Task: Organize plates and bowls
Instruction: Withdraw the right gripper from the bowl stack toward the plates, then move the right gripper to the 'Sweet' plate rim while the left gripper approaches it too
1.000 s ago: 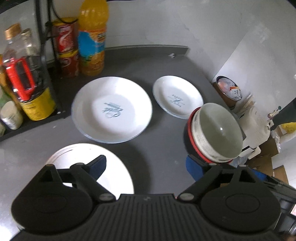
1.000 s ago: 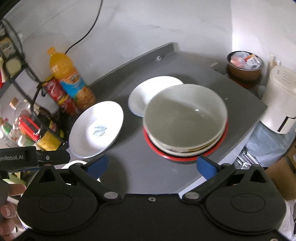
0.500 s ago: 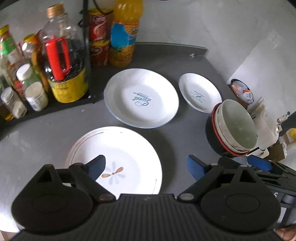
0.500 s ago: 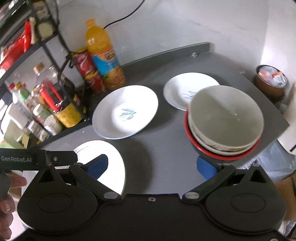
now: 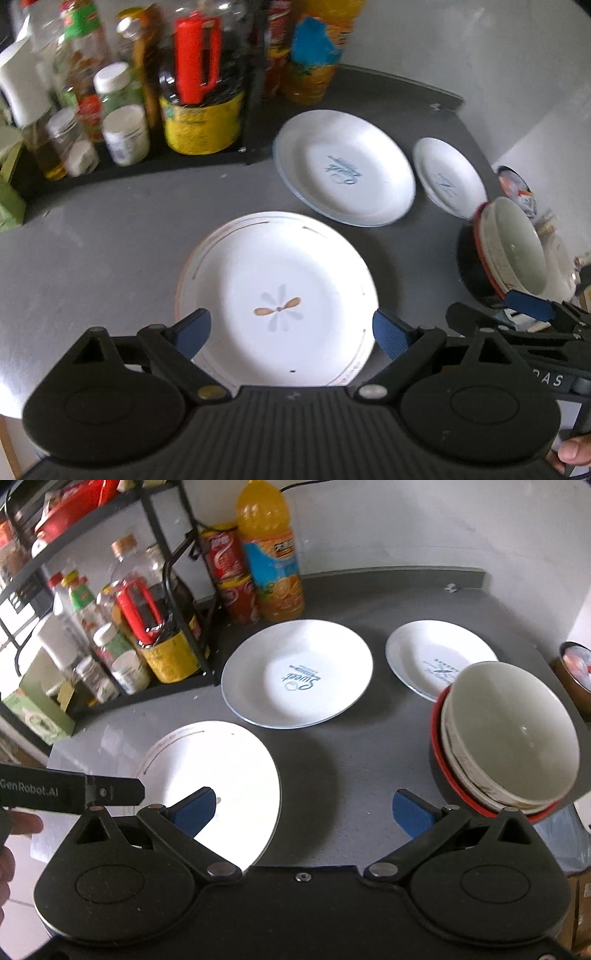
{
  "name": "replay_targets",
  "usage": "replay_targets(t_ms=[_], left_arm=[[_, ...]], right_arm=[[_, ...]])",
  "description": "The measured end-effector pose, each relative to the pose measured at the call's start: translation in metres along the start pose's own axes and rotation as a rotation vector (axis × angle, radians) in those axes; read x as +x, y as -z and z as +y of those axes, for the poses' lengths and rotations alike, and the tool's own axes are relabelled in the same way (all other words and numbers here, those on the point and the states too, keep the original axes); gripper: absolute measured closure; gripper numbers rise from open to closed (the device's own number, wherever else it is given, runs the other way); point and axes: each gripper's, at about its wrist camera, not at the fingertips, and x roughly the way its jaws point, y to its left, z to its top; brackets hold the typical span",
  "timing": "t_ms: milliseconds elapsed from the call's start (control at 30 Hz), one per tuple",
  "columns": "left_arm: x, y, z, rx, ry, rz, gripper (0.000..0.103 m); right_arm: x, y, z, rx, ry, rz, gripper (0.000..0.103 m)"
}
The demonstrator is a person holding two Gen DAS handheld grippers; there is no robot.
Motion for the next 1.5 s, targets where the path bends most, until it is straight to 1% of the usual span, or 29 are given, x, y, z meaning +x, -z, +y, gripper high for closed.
replay_targets(t_ms=[133,233,500,600,767,1000,1067,1100,1133,1267,1300,1367,1400,1467,1500], left_arm=[[0.004,0.000,0.008,-0.045,-0.024,0.008,0.010],[0.008,-0.001,0.014,-0.101,-0.032,0.026,0.010],[0.019,-0.008,0.010,-0.205,-0.056,0.041,0.010],[0.024,-0.015,0.005,-0.244,-0.070,0.029,0.010],[0.034,-0.027,-0.007,-0.285,-0.073,0.016,0.010],[0.048,-0.048,-0.018,-0.375,-0.087,-0.014,0.011],[0.052,-0.053,-0.019,-0.401,-0.088,-0.022,0.013],[0.054,-0.055,-0.019,-0.415,-0.090,-0.027,0.013],[0.057,-0.058,-0.019,-0.432,-0.094,-0.032,0.013],[0.067,-0.068,-0.017,-0.504,-0.087,-0.047,0.022],[0.071,-0.070,-0.016,-0.520,-0.086,-0.050,0.023],[0.078,-0.075,-0.013,-0.555,-0.086,-0.054,0.032],[0.082,-0.078,-0.012,-0.576,-0.085,-0.053,0.035],[0.091,-0.081,-0.008,-0.623,-0.079,-0.054,0.044],[0.095,-0.083,-0.006,-0.645,-0.075,-0.057,0.046]], right_arm=[[0.008,-0.006,0.000,-0.049,-0.018,0.015,0.000],[0.013,-0.012,-0.003,-0.091,-0.040,0.028,0.000],[0.027,-0.040,-0.015,-0.182,-0.093,0.059,0.000],[0.034,-0.053,-0.022,-0.212,-0.115,0.062,0.000],[0.048,-0.081,-0.037,-0.234,-0.142,0.080,0.000],[0.067,-0.113,-0.052,-0.254,-0.192,0.087,0.002],[0.076,-0.122,-0.058,-0.244,-0.201,0.100,0.004],[0.081,-0.126,-0.060,-0.235,-0.208,0.113,0.007],[0.086,-0.129,-0.063,-0.223,-0.216,0.127,0.011],[0.109,-0.147,-0.077,-0.173,-0.248,0.169,0.024],[0.115,-0.151,-0.080,-0.165,-0.253,0.179,0.029],[0.127,-0.160,-0.086,-0.145,-0.270,0.202,0.032],[0.132,-0.164,-0.089,-0.138,-0.275,0.208,0.032],[0.144,-0.171,-0.093,-0.129,-0.277,0.224,0.036],[0.151,-0.174,-0.096,-0.120,-0.276,0.236,0.040]])
